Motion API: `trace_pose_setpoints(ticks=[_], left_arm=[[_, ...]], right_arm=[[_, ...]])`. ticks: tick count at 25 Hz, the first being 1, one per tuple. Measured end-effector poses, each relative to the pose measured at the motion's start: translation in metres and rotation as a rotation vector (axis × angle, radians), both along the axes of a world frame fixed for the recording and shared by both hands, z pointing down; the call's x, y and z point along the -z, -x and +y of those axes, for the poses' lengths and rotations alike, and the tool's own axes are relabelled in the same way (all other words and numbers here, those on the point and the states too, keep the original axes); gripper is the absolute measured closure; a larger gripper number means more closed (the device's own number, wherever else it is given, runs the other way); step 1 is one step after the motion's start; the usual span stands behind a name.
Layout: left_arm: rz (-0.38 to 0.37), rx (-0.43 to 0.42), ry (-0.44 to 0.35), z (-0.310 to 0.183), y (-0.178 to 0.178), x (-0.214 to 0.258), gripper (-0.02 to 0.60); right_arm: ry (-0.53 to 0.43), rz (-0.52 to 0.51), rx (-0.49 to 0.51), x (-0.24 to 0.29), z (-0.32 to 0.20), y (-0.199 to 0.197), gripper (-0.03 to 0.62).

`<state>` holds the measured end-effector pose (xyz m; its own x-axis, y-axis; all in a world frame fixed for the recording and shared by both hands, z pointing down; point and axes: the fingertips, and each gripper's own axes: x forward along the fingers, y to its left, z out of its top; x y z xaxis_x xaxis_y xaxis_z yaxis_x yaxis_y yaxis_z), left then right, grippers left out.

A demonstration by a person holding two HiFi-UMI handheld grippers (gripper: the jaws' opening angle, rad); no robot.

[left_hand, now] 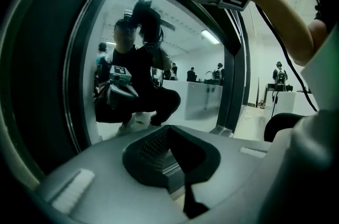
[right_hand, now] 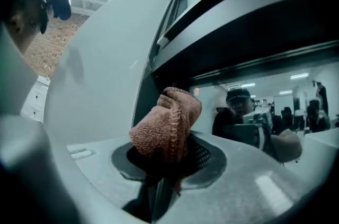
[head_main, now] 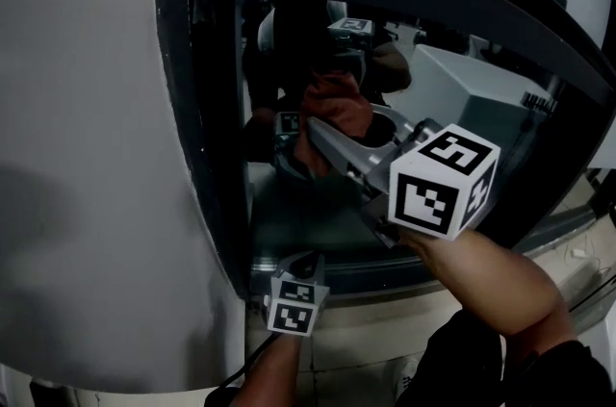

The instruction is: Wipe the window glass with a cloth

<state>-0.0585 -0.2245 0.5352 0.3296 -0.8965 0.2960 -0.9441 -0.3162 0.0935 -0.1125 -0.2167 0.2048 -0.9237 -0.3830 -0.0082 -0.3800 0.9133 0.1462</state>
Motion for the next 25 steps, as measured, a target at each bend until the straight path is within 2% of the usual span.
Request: trace_pose_setpoints(ticks=[4,9,19,25], left_arm=[[0.011,0.008,-0.011,0.002,0.002,0.006,0.565],[0.023,0.020,-0.021,0.006,0.007,0.011,0.565],[0.025,0.004,-0.027,0.011,0.005,0.013,0.565],[0.031,0.006,-0.037,0.011,0.007,0.016,0.565]], right_arm=[[0.049,0.004,0.057,-0.010,0.008,0.058,0.490],[0.063,0.006,0.039,-0.009,0.001,0.097,0.490],[0.065,0.045,-0.029,-0.015,-0.015,0.119,0.490],[0.050,0.048,-0.064,-0.016,-0.026,0.116,0.490]])
